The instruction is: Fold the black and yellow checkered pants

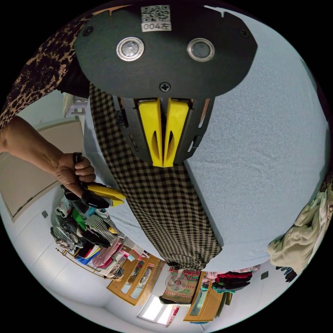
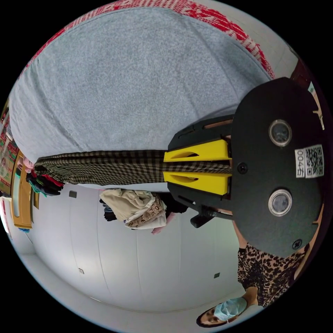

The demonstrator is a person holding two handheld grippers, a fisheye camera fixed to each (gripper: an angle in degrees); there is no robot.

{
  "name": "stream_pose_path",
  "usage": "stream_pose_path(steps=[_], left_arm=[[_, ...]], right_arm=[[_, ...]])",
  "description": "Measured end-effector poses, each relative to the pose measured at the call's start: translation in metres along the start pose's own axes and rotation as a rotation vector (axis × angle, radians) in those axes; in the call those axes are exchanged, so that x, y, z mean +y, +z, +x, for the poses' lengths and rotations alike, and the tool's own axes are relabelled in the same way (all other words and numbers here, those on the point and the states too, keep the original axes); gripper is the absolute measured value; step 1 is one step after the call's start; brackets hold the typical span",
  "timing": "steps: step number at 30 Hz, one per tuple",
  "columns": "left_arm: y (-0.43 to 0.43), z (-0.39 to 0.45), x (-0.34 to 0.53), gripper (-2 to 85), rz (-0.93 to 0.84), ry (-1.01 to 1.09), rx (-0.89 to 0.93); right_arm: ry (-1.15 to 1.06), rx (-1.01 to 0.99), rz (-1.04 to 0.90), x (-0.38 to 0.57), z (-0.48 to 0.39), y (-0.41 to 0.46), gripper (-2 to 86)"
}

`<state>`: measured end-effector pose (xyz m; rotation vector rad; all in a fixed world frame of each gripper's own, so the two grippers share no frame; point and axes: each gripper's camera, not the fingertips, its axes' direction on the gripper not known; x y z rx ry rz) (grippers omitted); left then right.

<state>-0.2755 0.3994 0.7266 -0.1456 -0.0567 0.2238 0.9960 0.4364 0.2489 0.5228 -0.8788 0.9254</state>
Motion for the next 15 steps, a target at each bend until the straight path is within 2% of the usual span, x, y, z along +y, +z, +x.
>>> stream_pose_path(steps=[15], left_arm=[[-0.001, -0.006, -0.002, 0.8, 0.0, 0.004, -0.011]], right_arm=[[0.055, -0.058, 0.059, -0.016, 0.019, -0.012, 6.1]])
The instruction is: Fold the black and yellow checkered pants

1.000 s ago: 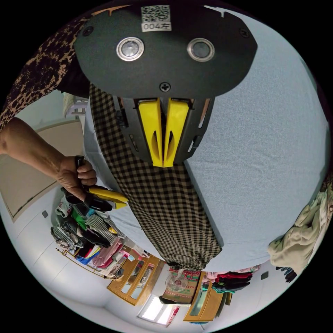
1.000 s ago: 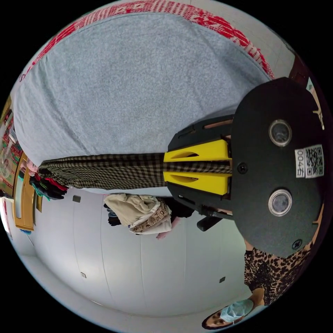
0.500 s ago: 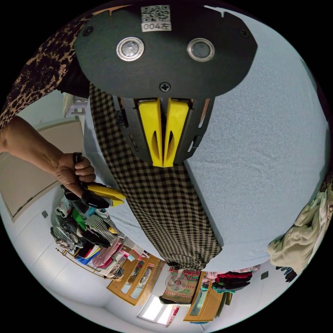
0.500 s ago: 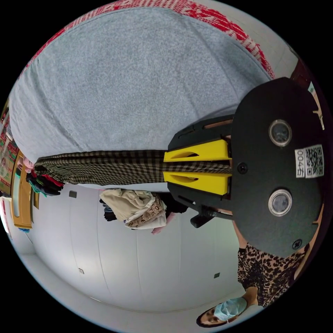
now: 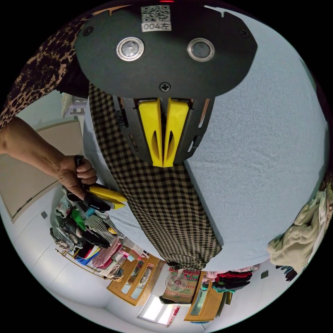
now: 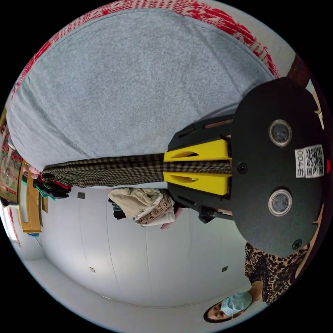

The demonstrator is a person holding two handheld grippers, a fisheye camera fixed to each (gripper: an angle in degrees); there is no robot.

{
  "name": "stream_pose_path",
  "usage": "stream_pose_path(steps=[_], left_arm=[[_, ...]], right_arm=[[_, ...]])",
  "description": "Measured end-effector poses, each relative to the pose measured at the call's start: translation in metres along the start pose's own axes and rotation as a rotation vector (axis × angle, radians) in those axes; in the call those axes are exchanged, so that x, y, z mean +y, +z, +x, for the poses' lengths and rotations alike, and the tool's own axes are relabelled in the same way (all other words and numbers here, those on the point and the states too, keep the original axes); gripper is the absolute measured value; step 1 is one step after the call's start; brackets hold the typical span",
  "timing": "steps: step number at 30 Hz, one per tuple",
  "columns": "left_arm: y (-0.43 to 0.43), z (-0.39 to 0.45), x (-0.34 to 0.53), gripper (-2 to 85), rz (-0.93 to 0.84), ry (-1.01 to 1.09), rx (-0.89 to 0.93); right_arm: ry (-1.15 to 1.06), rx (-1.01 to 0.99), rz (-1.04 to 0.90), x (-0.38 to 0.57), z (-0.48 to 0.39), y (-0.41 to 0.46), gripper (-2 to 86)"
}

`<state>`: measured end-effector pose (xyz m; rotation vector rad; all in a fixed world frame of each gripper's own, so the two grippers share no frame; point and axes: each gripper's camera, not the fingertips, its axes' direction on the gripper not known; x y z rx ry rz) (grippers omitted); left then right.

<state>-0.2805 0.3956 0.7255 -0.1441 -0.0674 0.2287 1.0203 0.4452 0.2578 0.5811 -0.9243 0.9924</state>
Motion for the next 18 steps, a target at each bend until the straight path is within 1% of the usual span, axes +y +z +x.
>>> stream_pose_path(steps=[9, 18], left_arm=[[-0.004, -0.003, 0.003, 0.6, 0.001, -0.002, -0.002], [-0.011, -0.005, 0.008, 0.6, 0.0, -0.001, -0.005]], right_arm=[[0.0, 0.015, -0.022, 0.016, -0.007, 0.007, 6.5], [0.012, -0.024, -0.049, 0.037, -0.019, 0.03, 6.7]])
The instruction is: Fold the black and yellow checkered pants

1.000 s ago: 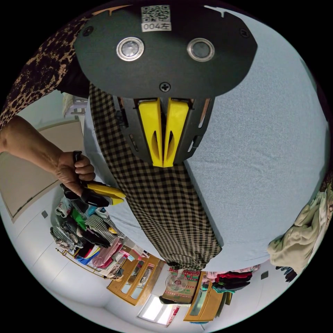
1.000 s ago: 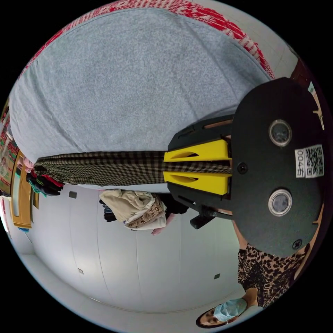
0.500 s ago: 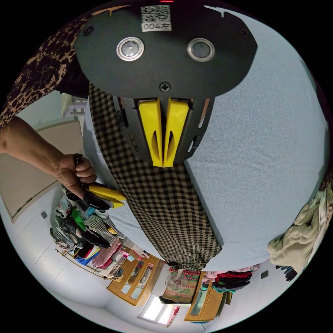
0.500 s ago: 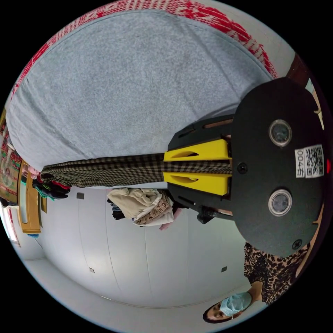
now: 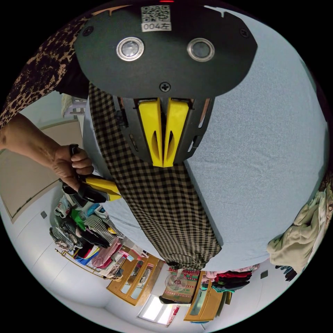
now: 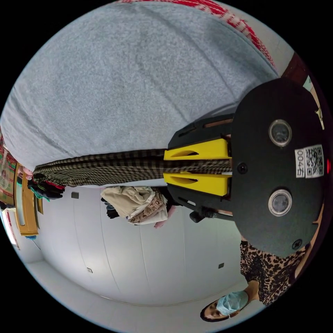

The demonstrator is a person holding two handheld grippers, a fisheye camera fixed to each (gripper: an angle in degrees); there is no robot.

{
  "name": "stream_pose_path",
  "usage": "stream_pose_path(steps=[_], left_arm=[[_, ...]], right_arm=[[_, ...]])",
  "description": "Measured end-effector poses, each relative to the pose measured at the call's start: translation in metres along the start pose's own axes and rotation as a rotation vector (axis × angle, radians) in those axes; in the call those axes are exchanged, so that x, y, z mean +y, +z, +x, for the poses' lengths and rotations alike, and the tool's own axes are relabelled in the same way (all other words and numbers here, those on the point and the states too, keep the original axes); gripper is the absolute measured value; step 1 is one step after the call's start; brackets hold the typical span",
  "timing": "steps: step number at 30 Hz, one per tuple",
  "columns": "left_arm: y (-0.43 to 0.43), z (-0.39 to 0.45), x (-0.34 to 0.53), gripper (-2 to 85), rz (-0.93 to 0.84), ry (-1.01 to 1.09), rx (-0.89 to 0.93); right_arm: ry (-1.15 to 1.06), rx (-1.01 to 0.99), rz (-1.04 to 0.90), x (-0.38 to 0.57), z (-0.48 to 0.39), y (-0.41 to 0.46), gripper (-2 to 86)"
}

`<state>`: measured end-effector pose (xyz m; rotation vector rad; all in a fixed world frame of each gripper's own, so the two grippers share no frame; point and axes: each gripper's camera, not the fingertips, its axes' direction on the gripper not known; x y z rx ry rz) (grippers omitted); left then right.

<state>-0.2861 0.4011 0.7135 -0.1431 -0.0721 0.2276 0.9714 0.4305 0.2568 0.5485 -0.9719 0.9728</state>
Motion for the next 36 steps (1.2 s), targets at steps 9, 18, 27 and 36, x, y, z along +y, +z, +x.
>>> stream_pose_path(steps=[9, 18, 27, 36], left_arm=[[-0.008, 0.0, 0.008, 0.5, -0.001, 0.0, -0.001], [-0.017, 0.001, 0.019, 0.5, -0.002, 0.0, -0.001], [-0.026, 0.002, 0.031, 0.5, -0.003, -0.002, 0.003], [-0.051, 0.001, 0.039, 0.2, -0.07, 0.011, 0.07]], right_arm=[[0.004, -0.086, -0.025, -0.004, -0.017, 0.035, 5.9], [-0.203, 0.389, -0.054, 0.031, -0.093, 0.075, 0.9], [-0.254, 0.502, -0.063, 0.095, -0.135, 0.129, 3.6], [-0.611, 0.841, -0.144, 0.236, -0.225, 0.202, 5.3]])
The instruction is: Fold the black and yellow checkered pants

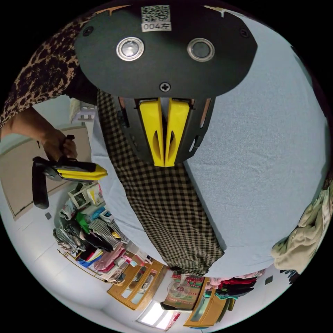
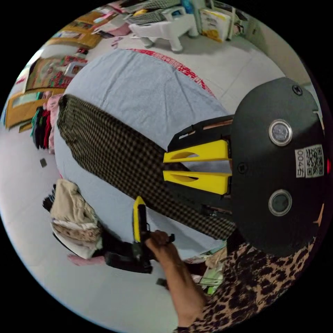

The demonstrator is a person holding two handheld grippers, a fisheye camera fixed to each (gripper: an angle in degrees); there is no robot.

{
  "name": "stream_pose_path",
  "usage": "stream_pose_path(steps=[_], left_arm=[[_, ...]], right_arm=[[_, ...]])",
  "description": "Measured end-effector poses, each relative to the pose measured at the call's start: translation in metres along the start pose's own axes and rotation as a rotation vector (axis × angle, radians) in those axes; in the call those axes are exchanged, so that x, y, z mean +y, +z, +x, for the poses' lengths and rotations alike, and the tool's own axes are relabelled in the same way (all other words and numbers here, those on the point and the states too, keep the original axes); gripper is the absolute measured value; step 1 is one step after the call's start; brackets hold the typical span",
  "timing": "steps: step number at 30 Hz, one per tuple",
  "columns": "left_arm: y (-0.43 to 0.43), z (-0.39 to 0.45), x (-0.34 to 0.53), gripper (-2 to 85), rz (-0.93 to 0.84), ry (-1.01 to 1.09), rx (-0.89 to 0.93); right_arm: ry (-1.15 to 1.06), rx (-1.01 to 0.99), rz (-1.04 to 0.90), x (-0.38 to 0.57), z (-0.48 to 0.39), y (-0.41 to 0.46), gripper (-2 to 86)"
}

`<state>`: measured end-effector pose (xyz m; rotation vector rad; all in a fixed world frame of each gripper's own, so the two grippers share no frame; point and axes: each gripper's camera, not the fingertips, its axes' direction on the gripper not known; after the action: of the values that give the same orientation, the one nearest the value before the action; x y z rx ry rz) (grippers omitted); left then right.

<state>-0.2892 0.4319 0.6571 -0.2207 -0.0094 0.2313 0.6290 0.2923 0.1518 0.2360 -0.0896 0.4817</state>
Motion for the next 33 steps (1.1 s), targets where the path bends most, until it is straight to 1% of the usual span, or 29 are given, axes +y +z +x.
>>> stream_pose_path(steps=[2, 4, 8, 11, 13, 17, 20, 25, 30, 33], left_arm=[[-0.015, 0.007, 0.018, 0.2, -0.022, 0.037, 0.036], [-0.026, 0.011, 0.039, 0.2, -0.04, 0.039, 0.034], [-0.043, 0.016, 0.1, 0.2, -0.099, 0.014, 0.07], [-0.052, 0.023, 0.14, 0.3, -0.124, -0.006, 0.092], [-0.059, 0.027, 0.16, 0.5, -0.125, -0.027, 0.123], [-0.066, 0.035, 0.194, 1.3, -0.133, -0.061, 0.214], [-0.065, 0.042, 0.21, 2.2, -0.157, -0.049, 0.243], [-0.065, 0.052, 0.225, 3.5, -0.174, -0.031, 0.264], [-0.061, 0.069, 0.227, 5.1, -0.193, 0.033, 0.248], [-0.051, 0.077, 0.228, 5.6, -0.247, 0.055, 0.199]], right_arm=[[-0.074, 0.016, -0.03, 0.015, -0.046, 0.004, 5.7], [-0.104, 0.049, -0.059, 0.027, -0.076, 0.012, 5.8], [-0.063, 0.09, -0.158, 0.048, -0.119, 0.037, 5.3], [-0.068, 0.145, -0.19, 0.058, -0.142, 0.047, 5.2], [-0.059, 0.163, -0.194, 0.061, -0.151, 0.048, 5.0], [0.054, 0.121, -0.19, 0.067, -0.155, 0.048, 4.1], [0.116, 0.057, -0.153, 0.079, -0.153, 0.046, 3.8], [0.207, -0.063, -0.107, 0.101, -0.143, 0.041, 3.6], [0.245, -0.05, -0.052, 0.132, -0.152, 0.031, 3.4], [0.242, -0.04, -0.052, 0.15, -0.158, 0.028, 2.0]])
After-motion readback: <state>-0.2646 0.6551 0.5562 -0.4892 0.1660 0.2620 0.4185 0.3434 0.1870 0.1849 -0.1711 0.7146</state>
